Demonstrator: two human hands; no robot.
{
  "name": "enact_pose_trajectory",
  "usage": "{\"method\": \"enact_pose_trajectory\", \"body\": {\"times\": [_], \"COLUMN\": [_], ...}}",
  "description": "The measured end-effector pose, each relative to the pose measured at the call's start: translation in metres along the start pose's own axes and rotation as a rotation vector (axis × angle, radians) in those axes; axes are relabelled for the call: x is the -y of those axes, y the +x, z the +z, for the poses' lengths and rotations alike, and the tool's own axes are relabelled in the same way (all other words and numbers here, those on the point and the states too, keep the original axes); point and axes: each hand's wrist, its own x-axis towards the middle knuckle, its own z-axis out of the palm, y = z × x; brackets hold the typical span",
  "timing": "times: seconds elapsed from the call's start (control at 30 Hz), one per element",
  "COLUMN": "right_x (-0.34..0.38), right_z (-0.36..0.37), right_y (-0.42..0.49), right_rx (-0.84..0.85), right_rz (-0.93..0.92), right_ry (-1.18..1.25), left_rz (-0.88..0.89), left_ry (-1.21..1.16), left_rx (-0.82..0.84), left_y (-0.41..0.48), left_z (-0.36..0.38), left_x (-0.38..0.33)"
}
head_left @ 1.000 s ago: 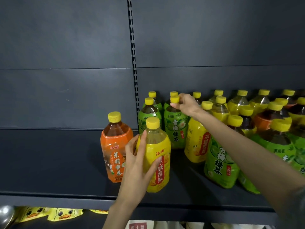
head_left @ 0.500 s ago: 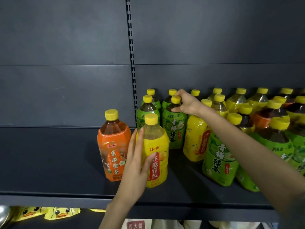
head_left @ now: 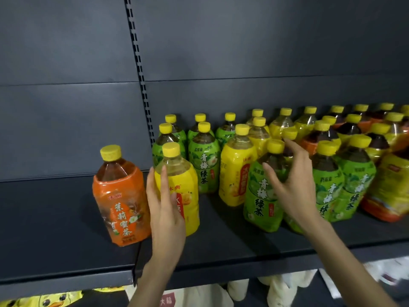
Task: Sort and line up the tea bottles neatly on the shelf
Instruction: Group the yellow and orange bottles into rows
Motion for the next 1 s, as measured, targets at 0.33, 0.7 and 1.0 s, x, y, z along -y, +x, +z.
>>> {"method": "enact_pose_trajectory", "body": {"times": [0.33, 0.7, 1.0], "right_x": [-0.005, -0.008, -0.005], "right_z": [0.003, -0.001, 0.0], "right_y": [-0.027, -0.027, -0.028], "right_rx": [0.077, 0.066, 0.058], "right_rz": [0.017, -0.064, -0.078], "right_ry": [0.005, -0.038, -0.073], "left_rz": [0.053, 0.046, -0.201], "left_ry": [0.19, 0.076, -0.076], "left_rx": [-0.127, 0.41, 0.483], "left_y": [0.004, 0.071, 0.08], "left_z": [0.023, 0.094, 0.119], "left_x": [-0.002, -0.062, -0.047]}}
